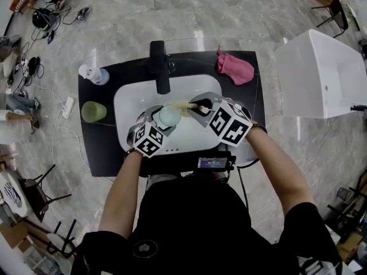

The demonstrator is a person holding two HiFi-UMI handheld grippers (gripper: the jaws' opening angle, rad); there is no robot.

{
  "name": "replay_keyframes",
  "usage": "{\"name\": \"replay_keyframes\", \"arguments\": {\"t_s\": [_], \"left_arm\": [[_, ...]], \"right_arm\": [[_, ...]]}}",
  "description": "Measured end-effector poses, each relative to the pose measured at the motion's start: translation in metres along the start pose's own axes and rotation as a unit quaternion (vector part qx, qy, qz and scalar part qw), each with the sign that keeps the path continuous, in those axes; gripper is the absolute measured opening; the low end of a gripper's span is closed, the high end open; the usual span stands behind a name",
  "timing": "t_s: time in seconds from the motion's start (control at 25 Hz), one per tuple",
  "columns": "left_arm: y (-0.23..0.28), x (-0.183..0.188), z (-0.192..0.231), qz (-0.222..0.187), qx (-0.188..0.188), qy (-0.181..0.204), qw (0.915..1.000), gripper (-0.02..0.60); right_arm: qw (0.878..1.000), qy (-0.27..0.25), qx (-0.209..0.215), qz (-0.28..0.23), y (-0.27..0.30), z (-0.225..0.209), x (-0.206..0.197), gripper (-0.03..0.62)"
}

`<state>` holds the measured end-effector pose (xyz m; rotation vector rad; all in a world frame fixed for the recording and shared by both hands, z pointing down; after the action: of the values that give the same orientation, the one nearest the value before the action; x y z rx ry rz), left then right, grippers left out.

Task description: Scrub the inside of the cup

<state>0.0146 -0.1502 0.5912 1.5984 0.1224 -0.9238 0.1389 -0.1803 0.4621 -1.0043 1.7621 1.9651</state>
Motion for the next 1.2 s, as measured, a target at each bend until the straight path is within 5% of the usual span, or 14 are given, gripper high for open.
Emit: {"name": "replay_keyframes", "arguments": {"t_s": [0.52,1.2], "left_arm": [[0.058,-0.006,0.010,-0.006,-0.011,-0.028,0.9995,0.348],[0.111,-0.027,0.015,-0.012,-0.046,-0.081,0.9956,0.350]], "right_arm": [[0.993,0.091,-0.074,0.011,-0.003,-0.025,-0.034,0.044],[0.986,0.145,-0.088,0.008,0.004,-0.033,-0.054,0.044]]}}
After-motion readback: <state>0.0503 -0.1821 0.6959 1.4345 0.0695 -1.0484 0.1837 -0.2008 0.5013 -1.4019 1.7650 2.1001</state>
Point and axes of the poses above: the fingertips, and each gripper's own axes: y forward along the fingers, z to its left, x out of its top, the point moved 6 cm from there along -y, backward along the fingers, and after that the axes turned 3 degrees about -y, right-handed, at the moved point
